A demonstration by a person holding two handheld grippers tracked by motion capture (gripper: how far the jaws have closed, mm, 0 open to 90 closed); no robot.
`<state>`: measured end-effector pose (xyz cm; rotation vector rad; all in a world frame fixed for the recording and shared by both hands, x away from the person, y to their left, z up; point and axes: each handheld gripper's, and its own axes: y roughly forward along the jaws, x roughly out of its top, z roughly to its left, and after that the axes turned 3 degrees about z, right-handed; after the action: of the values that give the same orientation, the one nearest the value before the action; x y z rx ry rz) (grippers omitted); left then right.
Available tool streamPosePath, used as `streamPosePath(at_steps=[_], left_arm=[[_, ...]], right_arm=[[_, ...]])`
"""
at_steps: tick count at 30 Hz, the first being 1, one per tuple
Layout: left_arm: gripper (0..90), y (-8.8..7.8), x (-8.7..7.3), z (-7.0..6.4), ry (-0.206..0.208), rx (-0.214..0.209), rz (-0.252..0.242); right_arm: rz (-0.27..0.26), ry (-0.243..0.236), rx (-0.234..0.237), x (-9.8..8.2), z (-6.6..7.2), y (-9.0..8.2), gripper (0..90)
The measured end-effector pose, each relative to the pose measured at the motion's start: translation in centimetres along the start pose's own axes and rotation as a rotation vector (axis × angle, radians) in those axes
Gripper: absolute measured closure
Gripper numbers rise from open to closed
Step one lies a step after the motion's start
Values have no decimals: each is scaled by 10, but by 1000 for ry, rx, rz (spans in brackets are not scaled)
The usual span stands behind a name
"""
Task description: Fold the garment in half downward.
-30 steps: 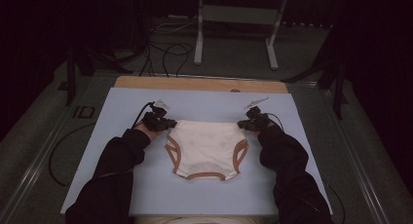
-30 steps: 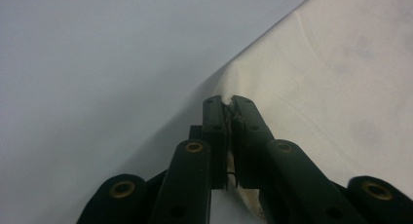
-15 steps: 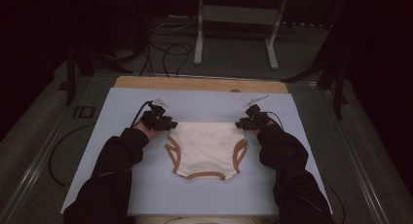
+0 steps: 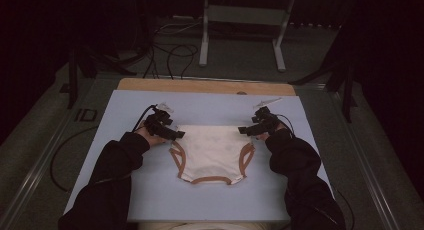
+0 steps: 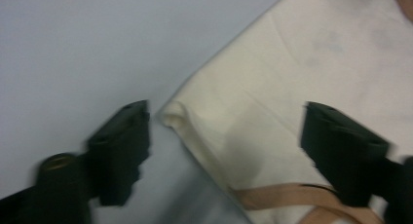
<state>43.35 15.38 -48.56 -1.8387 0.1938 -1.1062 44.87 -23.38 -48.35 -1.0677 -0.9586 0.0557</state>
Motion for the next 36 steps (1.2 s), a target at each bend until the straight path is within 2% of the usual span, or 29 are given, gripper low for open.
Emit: streamPosePath(at_steps=[3, 4, 5, 9, 13, 22, 24, 31, 36], left_arm=[[36, -5, 0, -2, 5, -46, -7], [22, -7, -1, -4, 15, -56, -7], [1, -9, -1, -7, 34, -46, -7], [0, -17, -4, -17, 56, -72, -20], [0, -26, -8, -27, 84, -75, -36], [0, -39, -15, -55, 158, -96, -59], [0, -41, -16, -61, 163, -109, -67], [0, -50, -20, -77, 212, -106, -88], [0, -52, -23, -84, 241, -106, -99]], right_arm=[[-15, -5, 27, -1, 4, -5, 107], [-19, -8, 30, -1, 6, -6, 104], [-20, -12, 29, -1, 7, -7, 104], [-25, -34, 42, 1, 14, -12, 104], [-30, -56, 55, 2, 22, -13, 103], [-37, -97, 86, 9, 39, -10, 101], [-39, -107, 88, 12, 42, -9, 101], [-31, -121, 98, 20, 52, -3, 99], [-23, -152, 113, 28, 58, 1, 97]])
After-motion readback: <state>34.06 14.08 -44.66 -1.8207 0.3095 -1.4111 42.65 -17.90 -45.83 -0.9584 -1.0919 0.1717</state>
